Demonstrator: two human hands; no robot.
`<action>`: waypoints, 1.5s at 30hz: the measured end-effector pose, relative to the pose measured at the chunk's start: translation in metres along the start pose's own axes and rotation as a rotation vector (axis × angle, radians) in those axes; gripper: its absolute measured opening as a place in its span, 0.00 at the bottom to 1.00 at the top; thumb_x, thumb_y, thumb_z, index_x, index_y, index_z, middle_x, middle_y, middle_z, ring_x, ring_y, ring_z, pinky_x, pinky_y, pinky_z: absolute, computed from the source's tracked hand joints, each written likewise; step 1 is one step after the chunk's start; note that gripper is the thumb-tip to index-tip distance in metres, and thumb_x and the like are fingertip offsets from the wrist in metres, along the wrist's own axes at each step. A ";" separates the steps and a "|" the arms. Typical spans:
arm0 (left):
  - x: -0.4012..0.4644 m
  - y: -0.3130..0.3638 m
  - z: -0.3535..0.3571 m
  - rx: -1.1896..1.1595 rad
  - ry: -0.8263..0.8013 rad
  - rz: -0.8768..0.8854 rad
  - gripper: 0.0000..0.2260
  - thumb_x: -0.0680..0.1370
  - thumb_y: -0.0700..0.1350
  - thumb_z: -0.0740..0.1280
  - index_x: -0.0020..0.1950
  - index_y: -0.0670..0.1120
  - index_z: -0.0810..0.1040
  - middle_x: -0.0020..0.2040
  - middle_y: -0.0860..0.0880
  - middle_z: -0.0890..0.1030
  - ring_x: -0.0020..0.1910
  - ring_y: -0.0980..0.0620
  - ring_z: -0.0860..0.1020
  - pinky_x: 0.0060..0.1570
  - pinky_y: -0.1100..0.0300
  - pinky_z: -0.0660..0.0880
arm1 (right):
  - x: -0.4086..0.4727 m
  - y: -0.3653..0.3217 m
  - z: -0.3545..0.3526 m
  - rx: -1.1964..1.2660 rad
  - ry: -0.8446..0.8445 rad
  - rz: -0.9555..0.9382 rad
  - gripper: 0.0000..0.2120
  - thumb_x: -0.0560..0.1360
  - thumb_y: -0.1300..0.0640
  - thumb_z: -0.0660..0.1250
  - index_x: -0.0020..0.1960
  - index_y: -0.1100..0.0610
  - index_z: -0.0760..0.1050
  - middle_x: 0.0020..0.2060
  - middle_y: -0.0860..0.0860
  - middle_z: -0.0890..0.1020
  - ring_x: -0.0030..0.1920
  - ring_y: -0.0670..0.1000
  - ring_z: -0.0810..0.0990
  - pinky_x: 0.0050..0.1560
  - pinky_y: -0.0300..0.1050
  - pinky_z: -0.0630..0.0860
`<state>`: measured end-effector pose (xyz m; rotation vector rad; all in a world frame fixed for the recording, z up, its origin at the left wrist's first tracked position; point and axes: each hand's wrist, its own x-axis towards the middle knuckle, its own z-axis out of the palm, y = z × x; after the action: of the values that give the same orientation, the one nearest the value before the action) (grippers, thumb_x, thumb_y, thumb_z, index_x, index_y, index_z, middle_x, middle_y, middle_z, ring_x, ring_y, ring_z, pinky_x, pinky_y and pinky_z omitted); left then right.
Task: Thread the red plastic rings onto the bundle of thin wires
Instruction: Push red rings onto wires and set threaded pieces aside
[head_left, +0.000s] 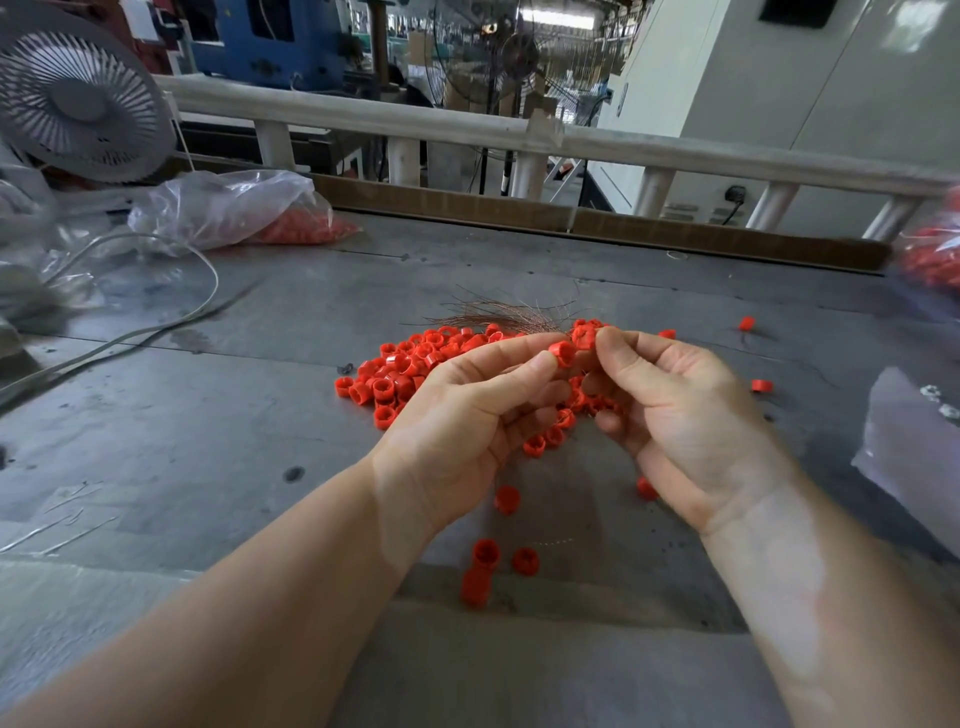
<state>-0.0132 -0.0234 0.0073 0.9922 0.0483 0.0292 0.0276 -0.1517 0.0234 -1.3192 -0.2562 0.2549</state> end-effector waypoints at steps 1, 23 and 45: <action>0.000 0.000 0.000 -0.004 -0.001 0.000 0.13 0.66 0.41 0.67 0.49 0.43 0.81 0.35 0.50 0.82 0.32 0.59 0.79 0.36 0.68 0.77 | 0.000 0.000 0.000 0.002 0.000 0.004 0.04 0.70 0.56 0.65 0.40 0.56 0.77 0.29 0.46 0.81 0.27 0.40 0.76 0.23 0.32 0.68; 0.001 0.000 -0.004 -0.029 -0.031 -0.003 0.11 0.67 0.41 0.68 0.49 0.44 0.82 0.35 0.51 0.82 0.32 0.60 0.79 0.35 0.68 0.77 | 0.002 0.004 -0.002 -0.194 -0.011 -0.215 0.04 0.62 0.54 0.69 0.33 0.50 0.83 0.30 0.48 0.81 0.28 0.45 0.70 0.25 0.32 0.67; 0.001 0.001 -0.003 -0.103 -0.014 -0.012 0.08 0.66 0.40 0.68 0.43 0.43 0.83 0.34 0.49 0.80 0.30 0.58 0.78 0.36 0.67 0.77 | 0.001 0.005 -0.003 -0.609 0.039 -0.691 0.11 0.73 0.65 0.69 0.40 0.48 0.77 0.34 0.44 0.78 0.34 0.42 0.73 0.38 0.31 0.68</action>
<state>-0.0126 -0.0203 0.0067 0.8892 0.0394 0.0135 0.0290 -0.1535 0.0181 -1.7380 -0.7776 -0.4702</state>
